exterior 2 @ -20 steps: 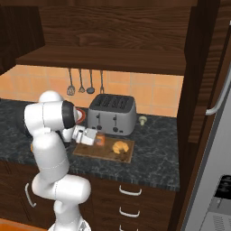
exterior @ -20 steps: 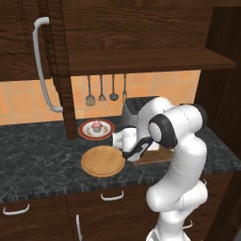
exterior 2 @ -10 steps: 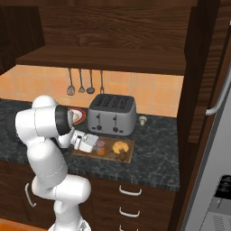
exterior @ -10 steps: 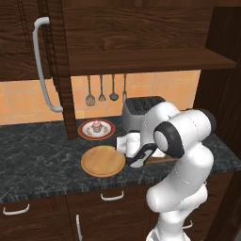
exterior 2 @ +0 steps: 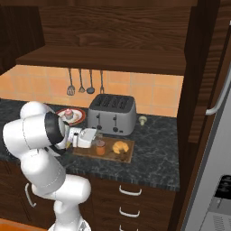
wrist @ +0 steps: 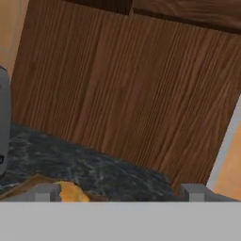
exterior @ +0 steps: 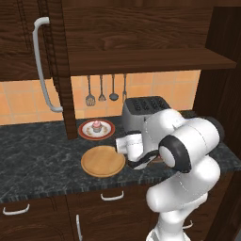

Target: From the different types of pastries on the counter, select a croissant and place it on the cutting board. Then retrieve a jar of jam from the cabinet and place it alongside the croissant on the cutting board.

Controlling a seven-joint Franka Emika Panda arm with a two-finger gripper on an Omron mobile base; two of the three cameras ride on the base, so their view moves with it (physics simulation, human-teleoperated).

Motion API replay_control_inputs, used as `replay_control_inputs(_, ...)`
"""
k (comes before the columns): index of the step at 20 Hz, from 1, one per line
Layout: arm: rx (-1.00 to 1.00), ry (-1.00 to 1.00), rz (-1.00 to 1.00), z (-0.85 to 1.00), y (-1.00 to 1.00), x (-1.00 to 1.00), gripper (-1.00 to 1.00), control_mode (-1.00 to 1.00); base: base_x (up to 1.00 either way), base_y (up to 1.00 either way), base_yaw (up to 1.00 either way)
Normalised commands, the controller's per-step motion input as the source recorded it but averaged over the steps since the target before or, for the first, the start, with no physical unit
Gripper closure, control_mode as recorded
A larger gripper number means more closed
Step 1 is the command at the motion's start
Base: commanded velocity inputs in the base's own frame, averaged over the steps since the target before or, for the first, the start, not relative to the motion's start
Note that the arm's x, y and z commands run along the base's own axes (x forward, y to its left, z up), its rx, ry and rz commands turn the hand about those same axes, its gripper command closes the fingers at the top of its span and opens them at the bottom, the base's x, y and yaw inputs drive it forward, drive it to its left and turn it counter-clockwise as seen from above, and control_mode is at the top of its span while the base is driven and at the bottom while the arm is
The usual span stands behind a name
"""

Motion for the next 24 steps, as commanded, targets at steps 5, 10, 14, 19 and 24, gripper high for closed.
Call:
replay_control_inputs(5, -0.23, -0.15, 0.00, 0.25, 0.22, -0.27, -1.00, -1.00, 0.00, 0.00, 0.00)
replay_control_inputs(10, -0.03, 0.00, 0.00, 0.42, 0.00, -0.36, -1.00, -1.00, 0.00, 0.00, 0.00)
replay_control_inputs(14, -0.01, 0.00, 0.08, 0.99, 0.02, -0.83, -1.00, -1.00, 0.00, 0.00, 0.00)
replay_control_inputs(19, -0.02, 0.00, 0.07, 0.17, 0.02, -0.39, -1.00, -1.00, 0.00, 0.00, 0.00)
replay_control_inputs(24, 0.38, 0.00, 0.34, 0.20, 0.03, -0.58, -1.00, -1.00, 0.00, 0.00, 0.00)
